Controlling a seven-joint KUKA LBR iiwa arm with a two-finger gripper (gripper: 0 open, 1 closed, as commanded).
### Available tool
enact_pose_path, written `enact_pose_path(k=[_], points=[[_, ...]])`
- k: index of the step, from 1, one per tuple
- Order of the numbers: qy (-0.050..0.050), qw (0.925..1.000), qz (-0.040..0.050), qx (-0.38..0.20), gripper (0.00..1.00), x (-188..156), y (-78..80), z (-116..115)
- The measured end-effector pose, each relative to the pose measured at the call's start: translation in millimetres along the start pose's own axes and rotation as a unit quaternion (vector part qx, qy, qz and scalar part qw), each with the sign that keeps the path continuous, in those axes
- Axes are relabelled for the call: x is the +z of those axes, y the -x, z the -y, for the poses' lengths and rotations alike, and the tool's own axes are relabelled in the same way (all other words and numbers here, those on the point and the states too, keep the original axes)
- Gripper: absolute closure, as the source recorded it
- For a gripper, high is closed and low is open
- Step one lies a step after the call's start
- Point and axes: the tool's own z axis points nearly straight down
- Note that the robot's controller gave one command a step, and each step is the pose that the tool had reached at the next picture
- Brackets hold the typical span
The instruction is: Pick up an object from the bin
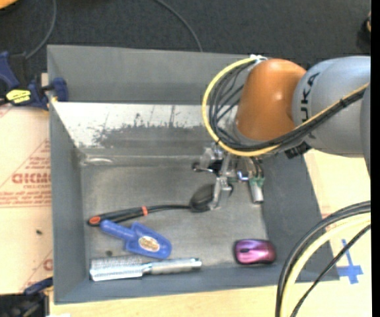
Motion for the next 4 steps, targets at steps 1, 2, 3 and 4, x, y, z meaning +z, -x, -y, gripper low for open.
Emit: enact_pose_path(k=[1,2,3,4], points=[[0.000,1.0000,0.0038,0.000,0.00,-4.8,1.5,0.2],[0.000,0.9984,0.0014,-0.056,0.00,73.9,7.7,-2.3],[0.000,0.9994,0.0018,-0.035,0.00,73.6,6.5,-1.0],[-0.001,0.9984,0.0047,-0.056,0.00,72.8,9.2,-1.6]])
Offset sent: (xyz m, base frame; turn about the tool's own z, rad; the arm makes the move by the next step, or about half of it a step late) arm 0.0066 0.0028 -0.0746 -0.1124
